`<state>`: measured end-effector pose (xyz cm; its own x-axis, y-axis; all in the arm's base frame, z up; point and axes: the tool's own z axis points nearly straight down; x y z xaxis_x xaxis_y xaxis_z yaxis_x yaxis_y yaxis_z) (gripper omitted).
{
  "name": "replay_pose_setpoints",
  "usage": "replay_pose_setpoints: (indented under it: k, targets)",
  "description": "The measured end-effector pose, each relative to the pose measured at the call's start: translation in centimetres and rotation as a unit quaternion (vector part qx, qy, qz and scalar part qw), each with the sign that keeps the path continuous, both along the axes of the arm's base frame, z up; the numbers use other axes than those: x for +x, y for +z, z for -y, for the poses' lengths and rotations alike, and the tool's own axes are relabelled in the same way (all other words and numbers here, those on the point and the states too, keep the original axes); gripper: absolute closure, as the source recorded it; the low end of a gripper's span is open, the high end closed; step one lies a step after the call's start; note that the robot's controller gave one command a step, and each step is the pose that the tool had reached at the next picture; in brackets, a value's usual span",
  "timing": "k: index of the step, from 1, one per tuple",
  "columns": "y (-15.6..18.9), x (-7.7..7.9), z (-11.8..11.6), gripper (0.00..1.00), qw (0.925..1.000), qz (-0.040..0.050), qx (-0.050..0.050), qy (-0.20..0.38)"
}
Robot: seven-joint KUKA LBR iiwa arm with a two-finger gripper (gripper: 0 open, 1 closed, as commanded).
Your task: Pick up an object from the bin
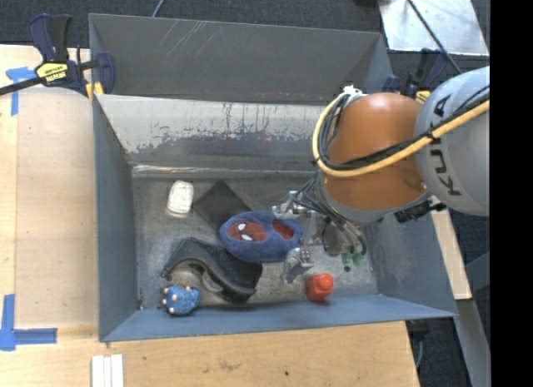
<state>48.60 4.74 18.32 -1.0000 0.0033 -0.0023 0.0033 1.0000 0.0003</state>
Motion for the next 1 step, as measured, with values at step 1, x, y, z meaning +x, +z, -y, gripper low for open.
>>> replay_pose_setpoints:
  k: [1]
  targets:
    - [-7.2,2.08,-1.95,0.0,0.9975,0.0045,0.0,-0.07]
